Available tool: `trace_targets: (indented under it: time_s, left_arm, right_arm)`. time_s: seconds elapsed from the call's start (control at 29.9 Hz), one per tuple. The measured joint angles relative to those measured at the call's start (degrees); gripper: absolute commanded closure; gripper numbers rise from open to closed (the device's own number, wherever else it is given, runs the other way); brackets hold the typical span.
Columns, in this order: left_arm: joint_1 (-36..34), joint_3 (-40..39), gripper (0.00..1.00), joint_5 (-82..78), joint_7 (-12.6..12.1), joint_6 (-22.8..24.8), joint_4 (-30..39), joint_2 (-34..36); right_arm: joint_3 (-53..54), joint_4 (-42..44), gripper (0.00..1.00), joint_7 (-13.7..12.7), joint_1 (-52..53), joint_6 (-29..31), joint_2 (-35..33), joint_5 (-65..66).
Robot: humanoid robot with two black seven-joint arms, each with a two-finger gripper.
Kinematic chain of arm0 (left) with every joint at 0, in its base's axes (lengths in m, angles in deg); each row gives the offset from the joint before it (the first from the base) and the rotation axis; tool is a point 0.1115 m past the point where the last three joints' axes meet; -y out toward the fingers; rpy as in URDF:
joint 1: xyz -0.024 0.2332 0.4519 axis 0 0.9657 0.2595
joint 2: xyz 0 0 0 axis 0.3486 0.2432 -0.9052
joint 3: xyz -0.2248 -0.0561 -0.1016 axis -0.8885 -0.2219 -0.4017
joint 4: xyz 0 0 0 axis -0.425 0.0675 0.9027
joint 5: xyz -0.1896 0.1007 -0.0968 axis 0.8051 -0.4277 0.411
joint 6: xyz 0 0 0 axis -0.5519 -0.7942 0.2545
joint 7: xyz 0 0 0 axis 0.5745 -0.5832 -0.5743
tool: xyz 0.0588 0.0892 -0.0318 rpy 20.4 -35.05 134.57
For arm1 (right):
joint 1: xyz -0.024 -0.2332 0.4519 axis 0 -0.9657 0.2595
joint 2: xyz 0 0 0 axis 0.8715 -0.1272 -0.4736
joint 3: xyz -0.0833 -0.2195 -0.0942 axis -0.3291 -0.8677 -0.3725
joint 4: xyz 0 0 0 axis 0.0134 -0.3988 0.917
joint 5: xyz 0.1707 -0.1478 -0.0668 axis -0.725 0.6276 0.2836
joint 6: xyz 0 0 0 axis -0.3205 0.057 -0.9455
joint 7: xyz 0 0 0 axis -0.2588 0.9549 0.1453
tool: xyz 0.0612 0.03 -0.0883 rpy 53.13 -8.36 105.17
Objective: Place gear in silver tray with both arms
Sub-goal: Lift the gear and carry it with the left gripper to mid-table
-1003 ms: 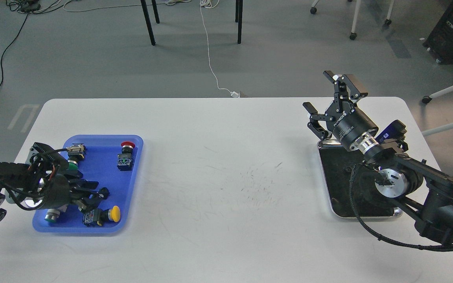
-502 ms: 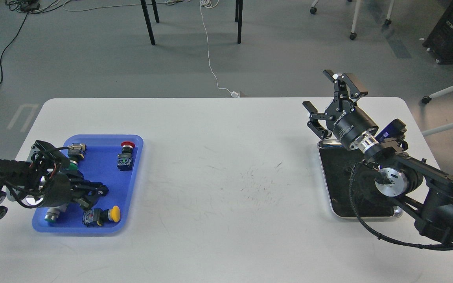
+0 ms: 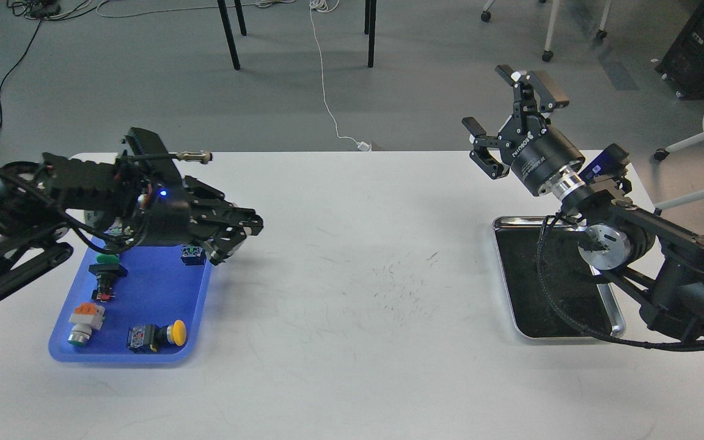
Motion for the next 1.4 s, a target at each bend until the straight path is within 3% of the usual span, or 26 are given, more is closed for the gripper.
trace_targets:
  time_s: [0.2, 0.47, 0.67, 0.9, 1.07, 1.14, 1.24, 1.4]
  left_arm:
    - [-7.65, 10.72, 0.89, -0.01, -0.03, 0.73, -7.69, -15.22]
    - [-8.95, 14.89, 0.89, 0.0, -0.03, 0.74, -21.66, -34.82]
    - [-8.99, 17.6, 0.88, 0.0, -0.03, 0.74, -27.01, -38.09]
    - [-8.34, 19.91, 0.87, 0.0, -0.02, 0.74, -28.04, -38.23]
    - [-8.12, 20.12, 0.75, 0.0, -0.02, 0.74, -28.51, -38.23]
    - [-7.98, 20.12, 0.64, 0.0, -0.01, 0.74, -28.78, -38.23]
    - [-7.61, 20.12, 0.2, 0.0, -0.01, 0.74, -28.89, -38.23]
    - [-7.15, 20.12, 0.11, 0.0, -0.01, 0.62, -28.79, -38.22]
  right_arm:
    - [-6.41, 1.45, 0.02, 0.0, 9.94, -0.19, 1.88, -0.72]
    - [-9.0, 4.35, 0.02, 0.0, 13.16, -1.51, 6.36, -0.77]
    - [-9.03, 4.51, 0.02, 0.0, 12.59, -1.57, 6.32, -0.77]
    - [-9.01, 4.47, 0.02, 0.0, 12.39, -1.54, 5.85, -0.77]
    - [-9.01, 4.47, 0.02, 0.0, 12.32, -1.55, 5.85, -0.77]
    - [-9.01, 4.47, 0.02, 0.0, 12.31, -1.55, 5.85, -0.77]
    - [-9.01, 4.47, 0.02, 0.0, 12.3, -1.53, 5.77, -0.77]
    - [-9.08, 4.42, 0.02, 0.0, 12.23, -1.33, 4.93, -0.69]
